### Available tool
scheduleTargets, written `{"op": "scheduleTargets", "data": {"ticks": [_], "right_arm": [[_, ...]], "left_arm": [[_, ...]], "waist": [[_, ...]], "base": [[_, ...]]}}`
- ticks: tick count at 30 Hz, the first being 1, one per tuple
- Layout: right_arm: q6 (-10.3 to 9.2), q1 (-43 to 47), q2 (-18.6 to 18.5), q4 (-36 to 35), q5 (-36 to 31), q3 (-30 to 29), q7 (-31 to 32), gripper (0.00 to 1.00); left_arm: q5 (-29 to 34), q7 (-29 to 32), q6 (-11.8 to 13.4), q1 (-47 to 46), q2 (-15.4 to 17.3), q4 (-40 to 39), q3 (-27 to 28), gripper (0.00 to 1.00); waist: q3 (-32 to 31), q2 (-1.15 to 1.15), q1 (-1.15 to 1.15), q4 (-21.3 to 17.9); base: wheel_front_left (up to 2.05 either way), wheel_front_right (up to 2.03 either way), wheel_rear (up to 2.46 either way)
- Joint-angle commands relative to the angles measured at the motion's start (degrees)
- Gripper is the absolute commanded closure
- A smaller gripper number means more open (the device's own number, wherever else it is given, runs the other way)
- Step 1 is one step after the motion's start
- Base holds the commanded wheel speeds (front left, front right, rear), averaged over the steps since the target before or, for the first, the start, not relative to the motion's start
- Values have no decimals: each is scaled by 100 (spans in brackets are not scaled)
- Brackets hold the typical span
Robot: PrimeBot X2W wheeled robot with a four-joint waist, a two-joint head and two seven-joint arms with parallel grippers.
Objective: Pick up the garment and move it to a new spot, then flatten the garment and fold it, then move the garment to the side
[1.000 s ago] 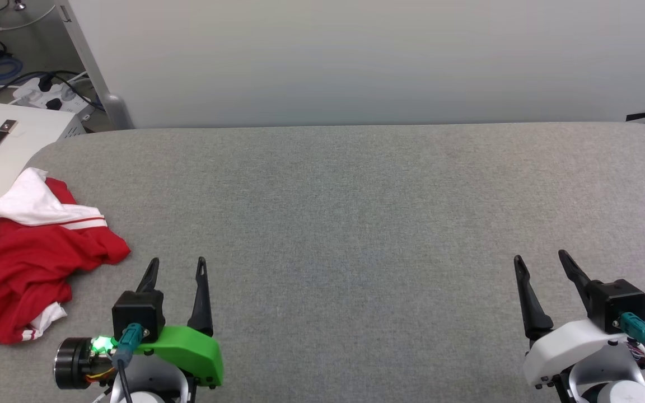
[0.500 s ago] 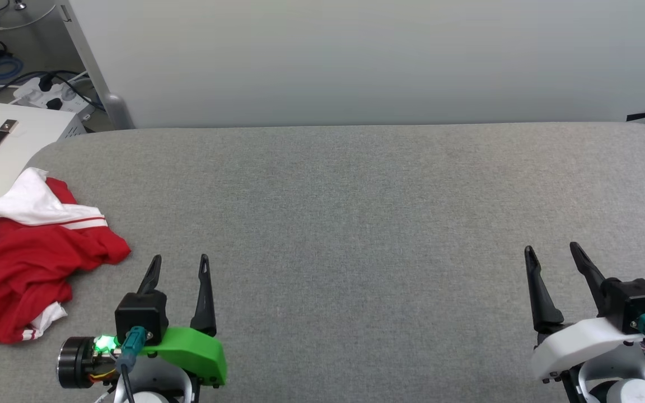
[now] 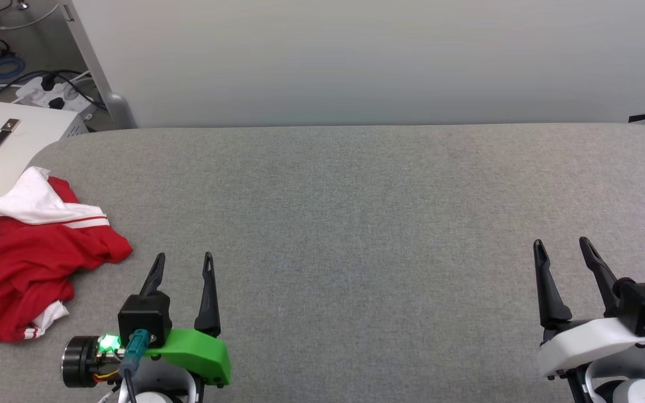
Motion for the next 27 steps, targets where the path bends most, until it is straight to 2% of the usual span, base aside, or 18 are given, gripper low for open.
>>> {"op": "scheduleTargets", "data": {"ticks": [1, 27], "right_arm": [[0, 79, -1, -49, 76, -23, -62, 0], [-1, 219, -1, -184, 161, -92, -365, 0]], "left_arm": [[-33, -62, 51, -55, -9, 8, -19, 0], [-172, -369, 118, -68, -14, 105, -140, 0]], "waist": [[2, 0, 0, 3], [31, 0, 0, 43]], "base": [[0, 0, 0], [0, 0, 0]]}}
